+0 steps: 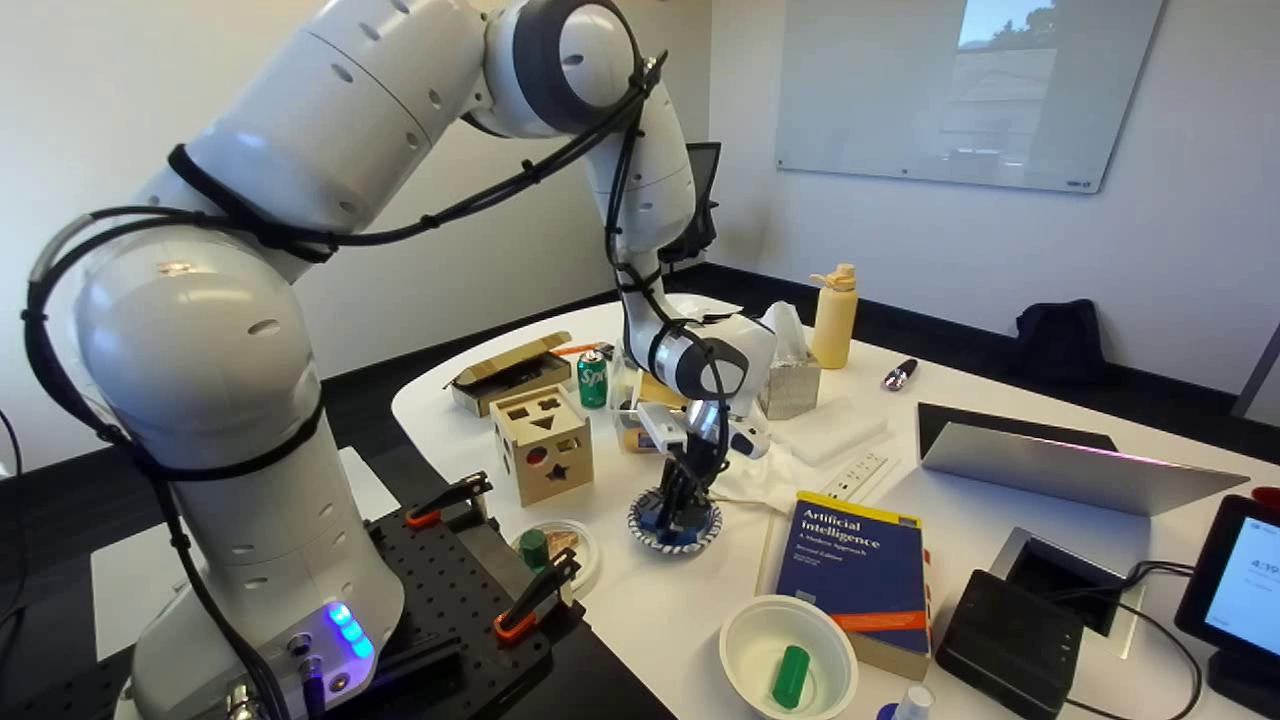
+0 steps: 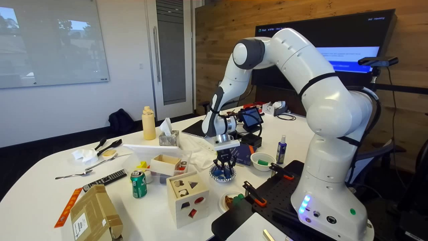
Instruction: Move the blue block from the left bowl to the right bowl
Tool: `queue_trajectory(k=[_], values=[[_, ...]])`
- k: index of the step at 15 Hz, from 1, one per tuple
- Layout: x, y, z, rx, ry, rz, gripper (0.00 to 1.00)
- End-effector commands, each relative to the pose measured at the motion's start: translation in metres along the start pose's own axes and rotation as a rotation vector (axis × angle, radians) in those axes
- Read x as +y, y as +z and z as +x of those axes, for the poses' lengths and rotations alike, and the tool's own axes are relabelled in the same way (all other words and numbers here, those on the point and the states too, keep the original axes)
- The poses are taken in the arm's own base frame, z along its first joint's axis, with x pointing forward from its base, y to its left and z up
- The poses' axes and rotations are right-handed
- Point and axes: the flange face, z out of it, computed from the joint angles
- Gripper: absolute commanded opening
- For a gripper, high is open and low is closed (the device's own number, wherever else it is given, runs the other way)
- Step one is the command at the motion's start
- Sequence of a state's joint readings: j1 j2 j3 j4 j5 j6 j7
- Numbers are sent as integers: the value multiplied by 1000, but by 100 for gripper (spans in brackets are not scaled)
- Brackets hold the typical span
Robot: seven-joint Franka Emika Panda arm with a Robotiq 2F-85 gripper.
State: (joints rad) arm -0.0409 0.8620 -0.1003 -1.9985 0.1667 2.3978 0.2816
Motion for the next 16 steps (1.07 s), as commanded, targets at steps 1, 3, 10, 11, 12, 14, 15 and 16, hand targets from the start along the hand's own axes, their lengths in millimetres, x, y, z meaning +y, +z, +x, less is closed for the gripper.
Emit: queue_trajectory(k=[1,3,10,11,12,14,15,16], values=[[-2,15,4,-26,29,-27,67],[-2,23,4,-26,28,-34,30],[-7,10,-1,-38,8,-19,9],[-7,2,-6,-51,5,-16,9],[-7,-3,-10,-63,4,-16,9],[-3,-20,-21,-96,10,-24,9],[1,-31,-27,-112,18,-27,9],[4,-40,-32,-125,24,-30,9]])
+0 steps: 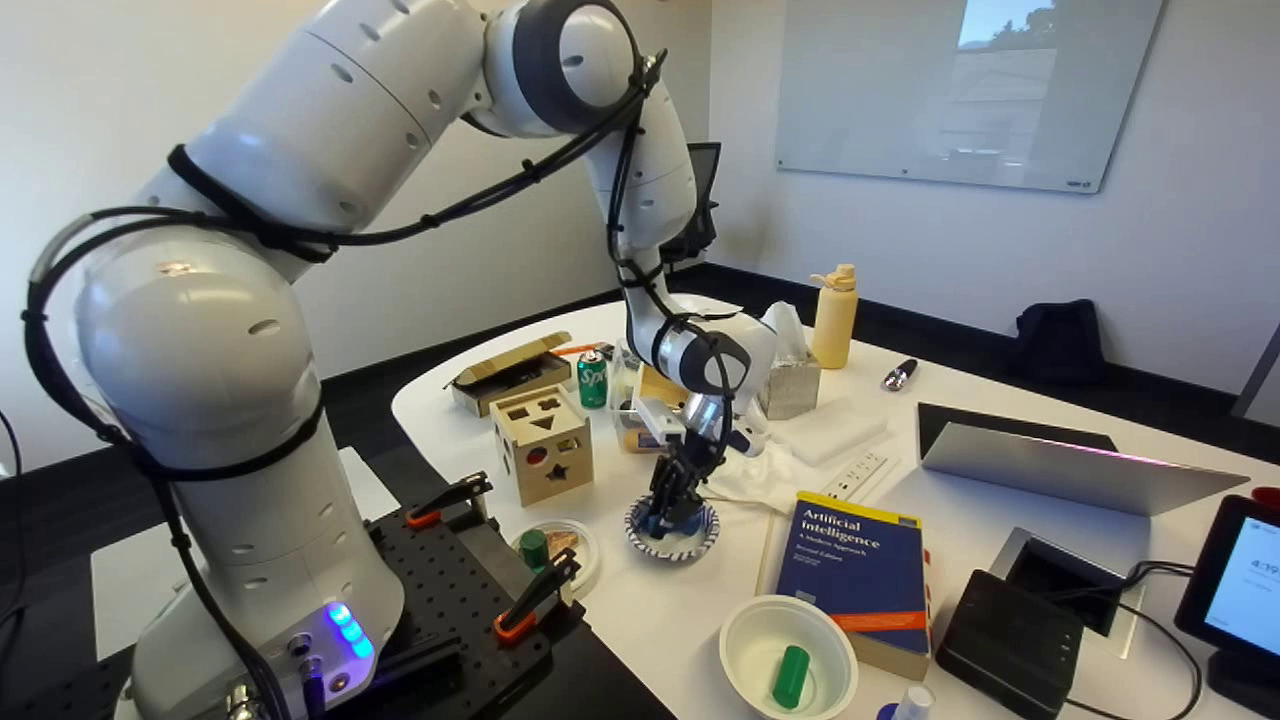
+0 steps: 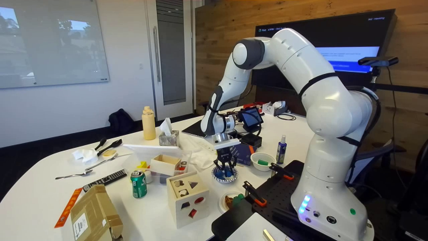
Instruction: Move the blue block from the left bowl to the right bowl
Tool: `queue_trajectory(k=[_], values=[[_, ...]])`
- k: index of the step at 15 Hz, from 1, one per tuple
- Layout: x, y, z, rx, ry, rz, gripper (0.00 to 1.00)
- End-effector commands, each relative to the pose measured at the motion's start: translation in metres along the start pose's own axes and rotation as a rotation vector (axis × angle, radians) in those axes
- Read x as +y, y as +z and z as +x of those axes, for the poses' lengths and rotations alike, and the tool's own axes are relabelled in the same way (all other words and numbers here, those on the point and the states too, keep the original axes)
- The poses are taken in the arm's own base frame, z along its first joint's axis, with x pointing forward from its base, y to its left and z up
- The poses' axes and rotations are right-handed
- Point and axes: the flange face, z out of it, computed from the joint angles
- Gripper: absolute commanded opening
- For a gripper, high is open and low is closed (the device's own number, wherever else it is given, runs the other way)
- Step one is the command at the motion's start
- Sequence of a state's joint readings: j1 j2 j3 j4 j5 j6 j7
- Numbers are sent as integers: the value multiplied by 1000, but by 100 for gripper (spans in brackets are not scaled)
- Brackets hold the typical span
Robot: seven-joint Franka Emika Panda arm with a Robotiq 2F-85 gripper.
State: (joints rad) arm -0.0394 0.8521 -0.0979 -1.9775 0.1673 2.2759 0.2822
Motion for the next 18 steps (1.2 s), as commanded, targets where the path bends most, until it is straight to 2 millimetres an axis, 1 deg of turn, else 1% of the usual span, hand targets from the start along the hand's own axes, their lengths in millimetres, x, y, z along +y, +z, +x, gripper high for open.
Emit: queue_trajectory(k=[1,2,4,6,8,9,11,14,16,18], values=[[13,-44,-33,-40,47,-9,9],[19,-54,-37,-41,65,-9,9],[39,-69,-42,-3,131,-5,9],[68,-76,-39,46,193,14,9],[100,-77,-33,95,237,32,9],[119,-73,-28,120,260,42,9],[148,-66,-20,160,302,58,9],[187,-54,-6,202,340,71,9],[205,-47,4,214,355,80,9],[218,-38,10,209,369,92,9]])
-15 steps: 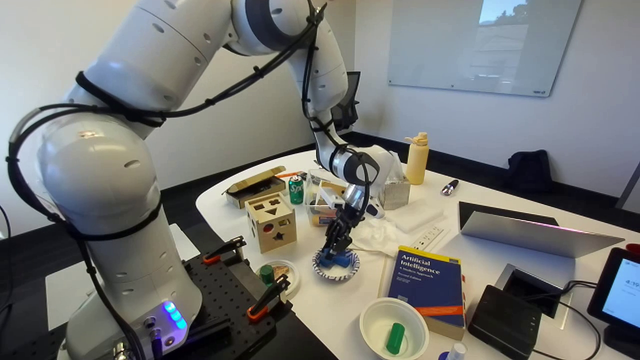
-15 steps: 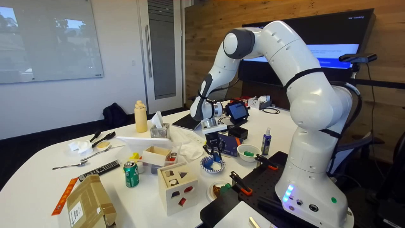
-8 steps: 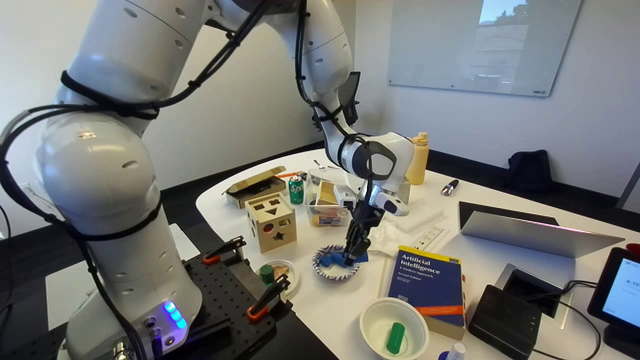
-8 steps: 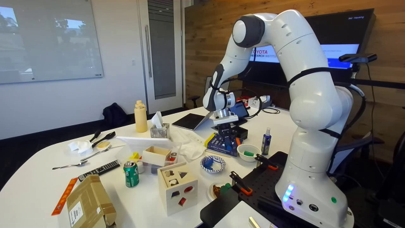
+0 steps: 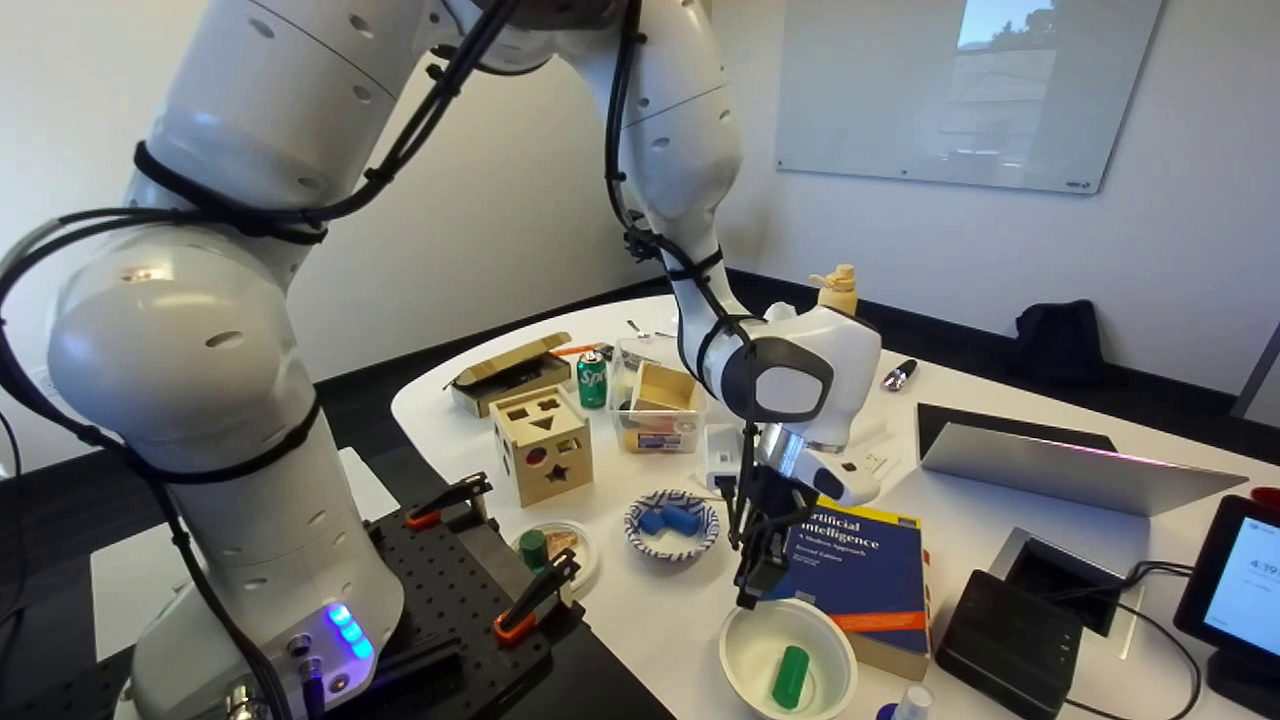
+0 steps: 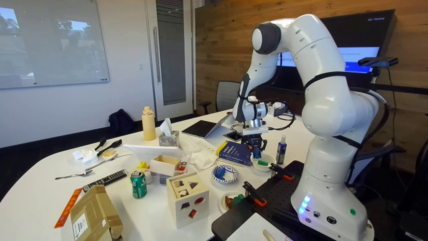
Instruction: Move the blue block from the left bowl to the right bowl
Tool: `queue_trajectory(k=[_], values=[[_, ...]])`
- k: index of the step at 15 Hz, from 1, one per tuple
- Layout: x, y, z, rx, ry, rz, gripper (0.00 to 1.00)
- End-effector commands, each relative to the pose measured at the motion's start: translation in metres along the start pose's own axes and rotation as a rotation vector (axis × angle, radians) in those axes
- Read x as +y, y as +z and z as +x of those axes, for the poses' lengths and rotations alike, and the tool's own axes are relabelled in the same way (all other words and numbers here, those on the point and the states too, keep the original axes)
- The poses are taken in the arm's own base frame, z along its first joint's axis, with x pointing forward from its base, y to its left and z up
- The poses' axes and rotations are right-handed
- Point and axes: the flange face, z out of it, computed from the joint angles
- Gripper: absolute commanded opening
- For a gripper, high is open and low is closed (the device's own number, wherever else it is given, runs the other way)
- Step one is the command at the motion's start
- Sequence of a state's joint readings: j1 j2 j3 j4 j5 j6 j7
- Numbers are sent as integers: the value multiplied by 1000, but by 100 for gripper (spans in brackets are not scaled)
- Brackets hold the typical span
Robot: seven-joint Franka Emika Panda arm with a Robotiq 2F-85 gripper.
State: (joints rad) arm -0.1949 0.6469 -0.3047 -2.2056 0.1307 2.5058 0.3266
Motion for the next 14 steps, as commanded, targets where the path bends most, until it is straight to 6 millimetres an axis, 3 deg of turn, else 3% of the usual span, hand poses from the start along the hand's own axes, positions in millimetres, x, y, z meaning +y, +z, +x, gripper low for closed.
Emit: queue_trajectory(k=[1,3,4,6,10,14], values=[[15,13,13,-3,6,11,9],[23,19,17,-7,21,5,9],[27,20,19,-3,25,10,59],[31,19,19,9,31,23,67],[31,10,12,16,34,30,98],[25,-14,-10,36,19,26,100]])
